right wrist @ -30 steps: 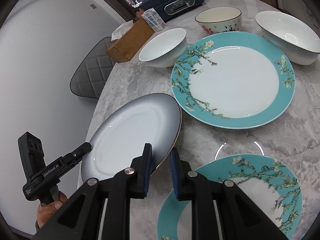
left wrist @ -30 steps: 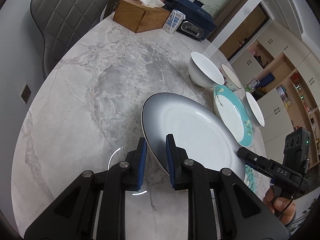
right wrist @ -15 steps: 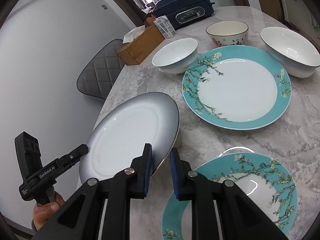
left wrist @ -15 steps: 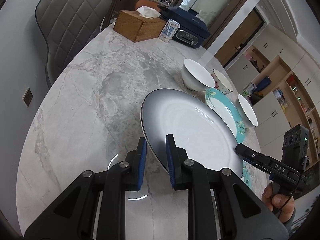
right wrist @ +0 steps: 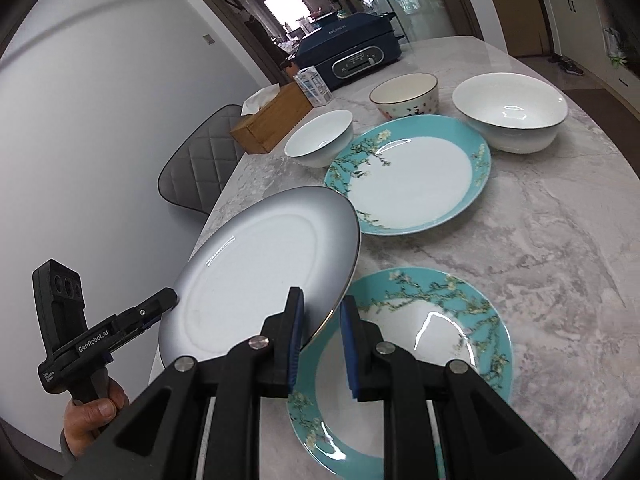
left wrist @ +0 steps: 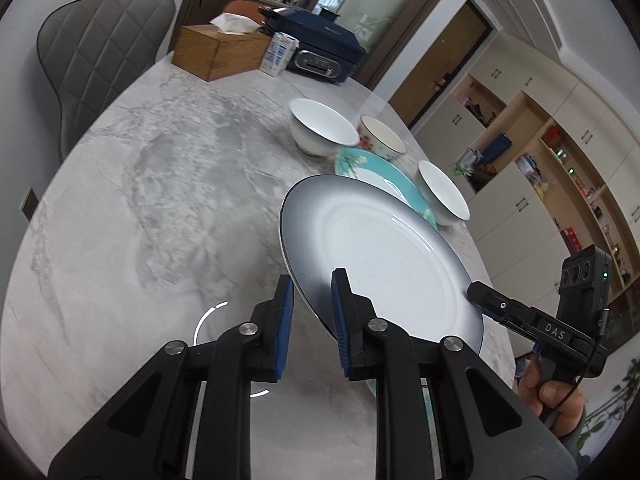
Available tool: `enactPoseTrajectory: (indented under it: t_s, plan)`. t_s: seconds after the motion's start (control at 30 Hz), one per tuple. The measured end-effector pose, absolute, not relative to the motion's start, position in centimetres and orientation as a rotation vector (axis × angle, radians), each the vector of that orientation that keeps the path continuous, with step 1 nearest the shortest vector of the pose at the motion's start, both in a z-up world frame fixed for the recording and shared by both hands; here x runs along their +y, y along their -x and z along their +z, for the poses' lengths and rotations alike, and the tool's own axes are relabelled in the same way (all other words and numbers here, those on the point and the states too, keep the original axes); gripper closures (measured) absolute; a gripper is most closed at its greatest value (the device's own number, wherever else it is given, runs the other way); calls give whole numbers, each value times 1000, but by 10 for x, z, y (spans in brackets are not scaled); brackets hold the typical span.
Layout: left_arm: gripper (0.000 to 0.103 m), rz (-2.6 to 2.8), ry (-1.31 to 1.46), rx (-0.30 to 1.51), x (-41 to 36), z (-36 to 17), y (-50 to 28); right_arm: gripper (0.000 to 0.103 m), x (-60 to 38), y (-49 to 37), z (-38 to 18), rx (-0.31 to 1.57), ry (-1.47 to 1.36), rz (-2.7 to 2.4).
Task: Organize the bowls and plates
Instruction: 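Lift the grey-rimmed plate with both tools and carry it over the teal plate, then lower the grey-rimmed plate onto the teal plate and open both tools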
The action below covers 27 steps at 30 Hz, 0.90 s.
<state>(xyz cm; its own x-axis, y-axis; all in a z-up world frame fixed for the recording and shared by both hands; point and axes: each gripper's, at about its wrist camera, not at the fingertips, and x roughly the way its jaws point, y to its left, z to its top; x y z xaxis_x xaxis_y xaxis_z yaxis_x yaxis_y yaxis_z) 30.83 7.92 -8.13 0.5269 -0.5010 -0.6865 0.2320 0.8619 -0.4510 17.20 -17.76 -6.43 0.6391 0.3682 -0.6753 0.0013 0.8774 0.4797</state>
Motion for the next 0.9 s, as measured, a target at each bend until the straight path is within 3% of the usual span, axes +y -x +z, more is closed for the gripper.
enactPoseTrajectory:
  t_s: [0.47,0.9]
  plan:
    - [86,-506,274,985,0,-120,-269,82,-234,-109,-100,855,-488,104]
    - [86,-491,241,1036,-17,-147,-264,82,-247,-96,-122,871,-476,93]
